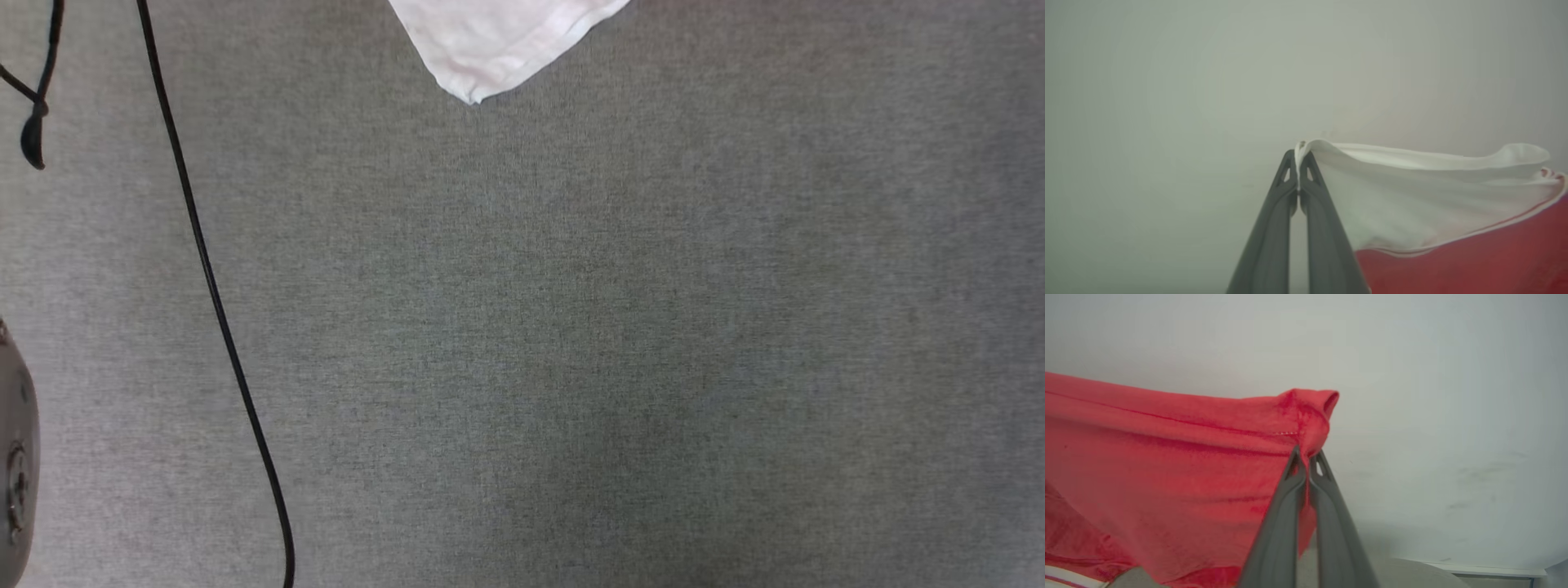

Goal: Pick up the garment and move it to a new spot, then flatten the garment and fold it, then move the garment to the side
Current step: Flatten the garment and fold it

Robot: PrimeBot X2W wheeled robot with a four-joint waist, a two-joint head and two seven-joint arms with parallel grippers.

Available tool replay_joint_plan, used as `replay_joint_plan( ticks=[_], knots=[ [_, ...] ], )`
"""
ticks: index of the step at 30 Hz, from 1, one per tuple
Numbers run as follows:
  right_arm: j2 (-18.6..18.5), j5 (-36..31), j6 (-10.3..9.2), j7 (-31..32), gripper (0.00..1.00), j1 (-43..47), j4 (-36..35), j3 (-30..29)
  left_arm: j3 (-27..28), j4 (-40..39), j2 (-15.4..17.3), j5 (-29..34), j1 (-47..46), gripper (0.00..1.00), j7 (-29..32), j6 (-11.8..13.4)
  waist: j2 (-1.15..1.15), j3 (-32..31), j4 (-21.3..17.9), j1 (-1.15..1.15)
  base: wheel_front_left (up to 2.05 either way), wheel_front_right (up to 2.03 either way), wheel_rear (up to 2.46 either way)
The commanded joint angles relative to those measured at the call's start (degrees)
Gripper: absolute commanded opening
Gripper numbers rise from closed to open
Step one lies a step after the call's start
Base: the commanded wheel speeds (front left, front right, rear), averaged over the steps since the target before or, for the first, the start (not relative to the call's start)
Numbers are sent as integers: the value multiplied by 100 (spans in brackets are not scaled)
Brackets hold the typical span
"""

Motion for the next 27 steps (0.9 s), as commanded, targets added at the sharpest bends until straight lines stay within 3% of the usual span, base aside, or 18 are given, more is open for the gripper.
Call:
replay_joint_plan(
  ticks=[1, 12, 20, 27],
  knots=[
    [-3, -12, -14, -79, 0, -53, 66, 5, 24, 71, 24, -20, 2, 0, -55, -6, 0, 187, 20, -1, 0, 0, 0],
    [107, 329, -13, -575, 0, 492, 822, 480, -23, 945, -190, -324, 643, 0, -480, -447, 0, 341, 97, -1, 0, 0, 0],
    [102, 948, -12, -1042, 0, 1825, 973, 978, -15, 1255, -350, -590, 1933, 0, -837, -628, 0, -244, 104, -1, 0, 0, 0],
    [-134, 1610, -13, -1310, 0, 3274, 672, 1251, 15, 803, -485, -743, 3504, 0, -962, -699, 0, -1043, 190, -1, 0, 0, 0]
  ],
)
